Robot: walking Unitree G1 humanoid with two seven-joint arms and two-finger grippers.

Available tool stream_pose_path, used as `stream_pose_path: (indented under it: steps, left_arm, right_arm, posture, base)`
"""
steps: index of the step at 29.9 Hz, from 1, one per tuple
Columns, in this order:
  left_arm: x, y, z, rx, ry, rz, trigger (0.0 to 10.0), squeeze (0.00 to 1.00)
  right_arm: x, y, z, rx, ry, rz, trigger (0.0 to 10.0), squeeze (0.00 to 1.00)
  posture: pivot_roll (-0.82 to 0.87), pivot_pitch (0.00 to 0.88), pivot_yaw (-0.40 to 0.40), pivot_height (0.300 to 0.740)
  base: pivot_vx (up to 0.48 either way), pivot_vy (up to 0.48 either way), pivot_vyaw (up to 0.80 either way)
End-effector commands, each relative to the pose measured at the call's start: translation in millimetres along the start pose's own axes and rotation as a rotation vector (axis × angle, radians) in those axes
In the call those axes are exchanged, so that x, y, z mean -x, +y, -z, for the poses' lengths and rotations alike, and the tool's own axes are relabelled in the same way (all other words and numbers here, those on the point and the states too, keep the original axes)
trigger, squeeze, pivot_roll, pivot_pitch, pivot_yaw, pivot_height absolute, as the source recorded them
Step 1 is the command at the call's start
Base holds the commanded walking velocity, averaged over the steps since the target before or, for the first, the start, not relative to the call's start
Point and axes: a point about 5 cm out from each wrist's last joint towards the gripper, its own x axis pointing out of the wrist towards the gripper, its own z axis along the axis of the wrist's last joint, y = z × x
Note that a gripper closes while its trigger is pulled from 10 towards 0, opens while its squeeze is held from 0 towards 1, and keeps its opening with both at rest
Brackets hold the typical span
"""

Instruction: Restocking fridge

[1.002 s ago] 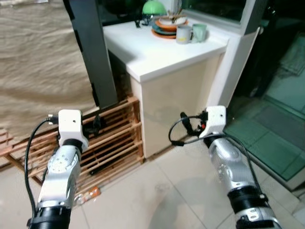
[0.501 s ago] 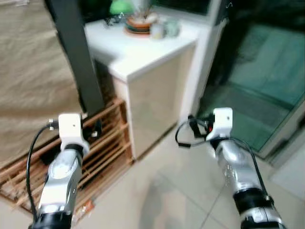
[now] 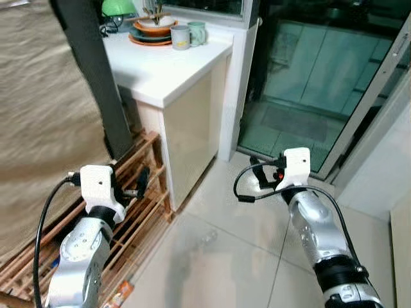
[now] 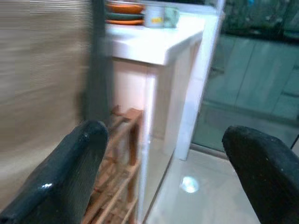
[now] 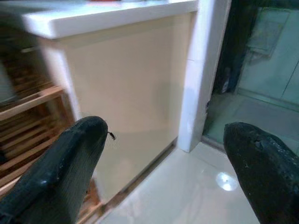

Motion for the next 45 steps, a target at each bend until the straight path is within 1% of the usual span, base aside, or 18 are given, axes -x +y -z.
stream_pose_path:
  steps: [1, 4, 6, 7, 9, 10, 15, 18, 20, 26, 30, 31, 32, 34, 37, 40, 41, 45]
  left_arm:
    - [1.5, 8.4, -3, 0.002, -0.005, -0.022, 10.0, 0.00]
    - [-0.2, 7.3, -4, 0.003, -0.035, -0.025, 10.0, 0.00]
    - [-1.8, 7.1, -6, -0.022, -0.078, -0.033, 10.0, 0.00]
    - [-2.5, 7.3, -8, -0.031, -0.116, -0.044, 10.0, 0.00]
    - [-2.6, 7.1, -8, -0.031, -0.126, -0.046, 10.0, 0.00]
    - [-2.2, 7.1, -8, -0.010, -0.131, -0.051, 10.0, 0.00]
    - [-1.6, 5.9, -8, -0.005, -0.124, -0.039, 10.0, 0.00]
    - [-4.4, 7.5, -10, -0.017, -0.129, -0.039, 10.0, 0.00]
    - [-7.7, 8.7, -13, -0.010, -0.142, -0.038, 10.0, 0.00]
    - [-5.7, 6.7, -13, -0.013, -0.145, -0.031, 10.0, 0.00]
    - [-2.7, 1.0, -15, -0.039, -0.155, -0.017, 10.0, 0.00]
    - [-2.4, -1.2, -17, -0.043, -0.167, -0.013, 10.0, 0.00]
    - [-3.1, -4.7, -24, -0.039, -0.195, -0.009, 10.0, 0.00]
    - [-4.6, -7.1, -30, -0.035, -0.215, -0.007, 10.0, 0.00]
    - [-9.5, -13.3, -38, -0.014, -0.231, 0.012, 10.0, 0.00]
    - [-15.3, -21.7, -43, 0.006, -0.219, 0.057, 10.0, 0.00]
    - [-15.3, -21.7, -43, 0.006, -0.219, 0.057, 10.0, 0.00]
    - [-29.0, -39.8, -46, -0.010, -0.180, 0.145, 10.0, 0.00]
  right_arm:
    - [-2.1, 6.1, -6, -0.009, -0.035, -0.019, 10.0, 0.00]
    - [-1.4, 2.2, -10, -0.023, -0.072, 0.014, 10.0, 0.00]
    - [0.5, -2.8, -14, -0.046, -0.110, 0.058, 10.0, 0.00]
    - [2.7, -8.2, -16, -0.062, -0.146, 0.107, 10.0, 0.00]
    - [3.6, -10.0, -17, -0.069, -0.159, 0.122, 10.0, 0.00]
    - [5.3, -13.3, -19, -0.080, -0.180, 0.153, 10.0, 0.00]
    - [4.8, -12.2, -19, -0.070, -0.177, 0.153, 10.0, 0.00]
    - [3.7, -10.6, -19, -0.063, -0.175, 0.146, 10.0, 0.00]
    - [2.4, -8.1, -18, -0.055, -0.173, 0.138, 10.0, 0.00]
    - [1.5, -5.7, -18, -0.054, -0.172, 0.130, 10.0, 0.00]
    - [1.4, -5.2, -19, -0.048, -0.174, 0.122, 10.0, 0.00]
    - [1.4, -5.0, -20, -0.043, -0.178, 0.117, 10.0, 0.00]
    - [1.6, -4.1, -23, -0.033, -0.190, 0.103, 10.0, 0.00]
    - [1.6, -3.6, -25, -0.023, -0.198, 0.093, 10.0, 0.00]
    - [1.5, -3.4, -26, -0.020, -0.200, 0.089, 10.0, 0.00]
    - [1.2, -3.9, -27, -0.020, -0.201, 0.094, 10.0, 0.00]
    - [1.2, -3.9, -27, -0.020, -0.201, 0.094, 10.0, 0.00]
    - [2.0, -8.8, -26, -0.027, -0.193, 0.131, 10.0, 0.00]
  posture:
    - [-0.10, 0.000, 0.027, 0.740]
    - [-0.10, 0.000, 0.027, 0.740]
    - [-0.11, 0.000, 0.028, 0.740]
    - [-0.11, 0.000, 0.028, 0.740]
    - [-0.11, 0.000, 0.028, 0.740]
    - [-0.11, 0.000, 0.032, 0.740]
    - [-0.11, 0.000, 0.030, 0.740]
    - [-0.11, 0.000, 0.027, 0.740]
    - [-0.11, 0.000, 0.027, 0.740]
    - [-0.11, 0.000, 0.028, 0.740]
    - [-0.11, 0.000, 0.025, 0.740]
    - [-0.11, 0.000, 0.024, 0.740]
    - [-0.11, 0.000, 0.024, 0.740]
    - [-0.11, 0.000, 0.023, 0.740]
    - [-0.11, 0.000, 0.023, 0.740]
    - [-0.11, 0.000, 0.020, 0.740]
    - [-0.11, 0.000, 0.020, 0.740]
    - [-0.11, 0.000, 0.017, 0.740]
  base:
    - [-0.304, 0.375, 0.00]
    - [-0.296, 0.381, 0.00]
    - [-0.276, 0.396, 0.00]
    - [0.000, 0.420, 0.00]
    - [0.000, 0.420, 0.00]
    - [0.000, 0.431, 0.00]
    - [0.000, 0.438, 0.00]
    - [0.000, 0.452, 0.00]
    - [0.000, 0.463, 0.00]
    - [0.000, 0.465, 0.00]
    - [0.000, 0.459, 0.00]
    - [0.000, 0.326, 0.00]
    - [0.000, 0.000, 0.00]
    - [0.000, 0.000, 0.00]
    - [0.000, 0.000, 0.00]
    - [0.000, 0.000, 0.00]
    - [0.000, 0.000, 0.00]
    - [0.000, 0.000, 0.00]
